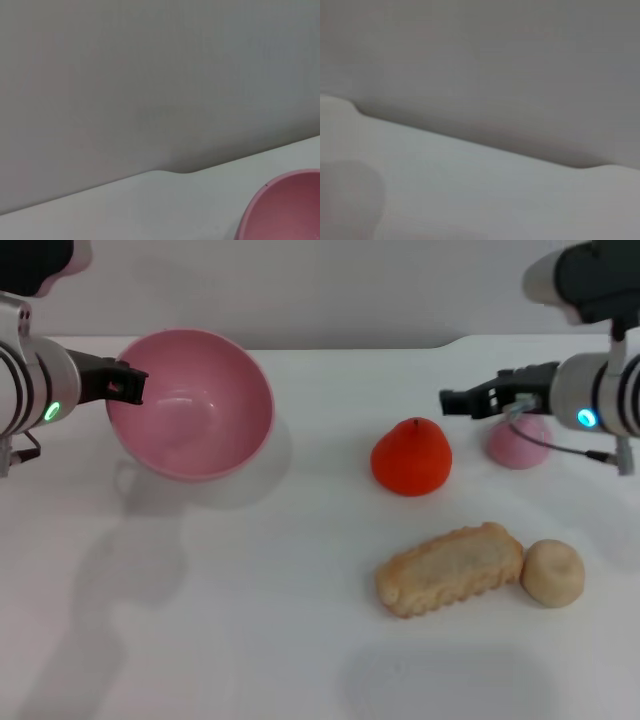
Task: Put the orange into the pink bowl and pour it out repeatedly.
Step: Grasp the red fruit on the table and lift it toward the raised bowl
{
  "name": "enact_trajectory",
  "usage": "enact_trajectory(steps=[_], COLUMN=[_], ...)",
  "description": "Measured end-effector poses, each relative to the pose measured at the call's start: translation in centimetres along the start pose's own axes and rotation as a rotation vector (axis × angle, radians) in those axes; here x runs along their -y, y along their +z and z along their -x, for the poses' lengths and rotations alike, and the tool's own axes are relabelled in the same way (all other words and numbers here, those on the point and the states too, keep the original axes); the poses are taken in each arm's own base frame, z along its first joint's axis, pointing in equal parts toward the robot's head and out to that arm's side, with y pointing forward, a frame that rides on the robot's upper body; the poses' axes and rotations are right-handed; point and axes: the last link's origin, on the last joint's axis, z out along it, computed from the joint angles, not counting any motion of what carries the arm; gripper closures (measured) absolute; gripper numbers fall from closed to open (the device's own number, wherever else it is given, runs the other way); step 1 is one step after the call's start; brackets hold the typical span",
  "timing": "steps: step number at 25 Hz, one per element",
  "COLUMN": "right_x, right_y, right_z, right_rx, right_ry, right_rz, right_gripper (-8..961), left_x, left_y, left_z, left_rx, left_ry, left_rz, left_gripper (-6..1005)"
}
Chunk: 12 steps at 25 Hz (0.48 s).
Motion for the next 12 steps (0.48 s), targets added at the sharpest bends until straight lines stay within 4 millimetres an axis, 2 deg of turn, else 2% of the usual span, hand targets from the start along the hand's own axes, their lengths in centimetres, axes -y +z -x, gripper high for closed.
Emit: enact_trajectory(steps=[5,12], right_x=[-1.01,-1.26], right_y=[0.67,1.11], right_z=[-1.03,-1.27], right_rx=[-0.032,-0.030], right_ry=[-0.013,-0.019], right_rz=[0.019,0.021], right_gripper=[147,148], left_x=[-0.10,-0.45], left_y=[0.08,0.14], left_z=[-0.17,-0.68], left_rx=[-0.005,-0.014], left_ry=[0.001,0.010], left_rz=[0.002,0.009], left_gripper=[953,953])
